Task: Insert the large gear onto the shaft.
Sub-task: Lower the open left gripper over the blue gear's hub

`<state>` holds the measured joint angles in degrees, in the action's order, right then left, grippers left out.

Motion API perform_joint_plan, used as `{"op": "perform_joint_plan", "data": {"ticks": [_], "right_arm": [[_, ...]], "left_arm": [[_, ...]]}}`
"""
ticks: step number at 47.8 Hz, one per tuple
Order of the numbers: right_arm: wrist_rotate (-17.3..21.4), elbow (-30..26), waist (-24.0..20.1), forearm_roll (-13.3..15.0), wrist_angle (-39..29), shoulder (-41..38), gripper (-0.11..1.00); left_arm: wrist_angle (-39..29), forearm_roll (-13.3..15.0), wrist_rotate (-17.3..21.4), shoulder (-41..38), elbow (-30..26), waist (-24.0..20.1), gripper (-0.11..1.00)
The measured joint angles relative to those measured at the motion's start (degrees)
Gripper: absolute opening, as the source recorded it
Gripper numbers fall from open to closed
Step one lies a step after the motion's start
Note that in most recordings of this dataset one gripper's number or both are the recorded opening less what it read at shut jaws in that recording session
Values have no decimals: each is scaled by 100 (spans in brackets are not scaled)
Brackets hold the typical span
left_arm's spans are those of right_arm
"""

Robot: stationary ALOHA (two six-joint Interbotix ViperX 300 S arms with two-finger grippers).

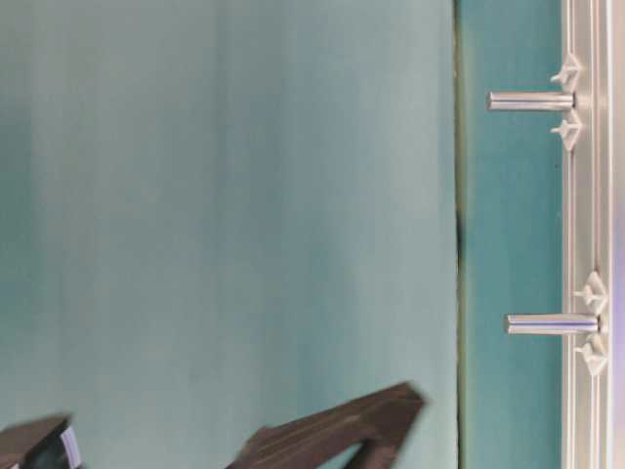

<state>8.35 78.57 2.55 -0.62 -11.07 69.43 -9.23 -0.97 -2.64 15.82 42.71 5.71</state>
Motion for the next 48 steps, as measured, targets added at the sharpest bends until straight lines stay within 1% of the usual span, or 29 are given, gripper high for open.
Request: {"op": "perform_joint_plan", "data": {"ticks": [5,7,9,13,20,23,24,25,29,33,39,48], "right_arm": [[0,88,88,9,35,70,10],[0,132,132,18,70,114,10],[0,185,176,9,132,158,10],[0,246,229,9,211,246,10],[0,272,255,9,237,334,10],[0,281,255,9,237,343,10],[0,281,255,9,237,343,10],[0,281,255,9,246,343,10],[0,281,255,9,246,343,10],[0,281,255,18,237,343,10],[0,281,255,18,237,343,10],[0,281,264,18,237,343,10]], "left_arm": [[-97,0,-26,-229,-141,44,0],[-105,0,-9,-299,-193,70,3],[-114,0,-44,-369,-246,88,9],[-114,-9,-123,-510,-308,123,30],[-114,0,-220,-694,-316,141,73],[-114,-9,-176,-782,-299,176,87],[-114,0,-158,-817,-281,193,89],[-123,-9,-132,-853,-264,202,90],[-141,-9,-158,-1020,-237,237,86],[-149,0,-132,-1266,-264,246,88],[-211,-9,-79,-1591,-457,255,91],[-519,0,9,-2013,-773,264,91]]}}
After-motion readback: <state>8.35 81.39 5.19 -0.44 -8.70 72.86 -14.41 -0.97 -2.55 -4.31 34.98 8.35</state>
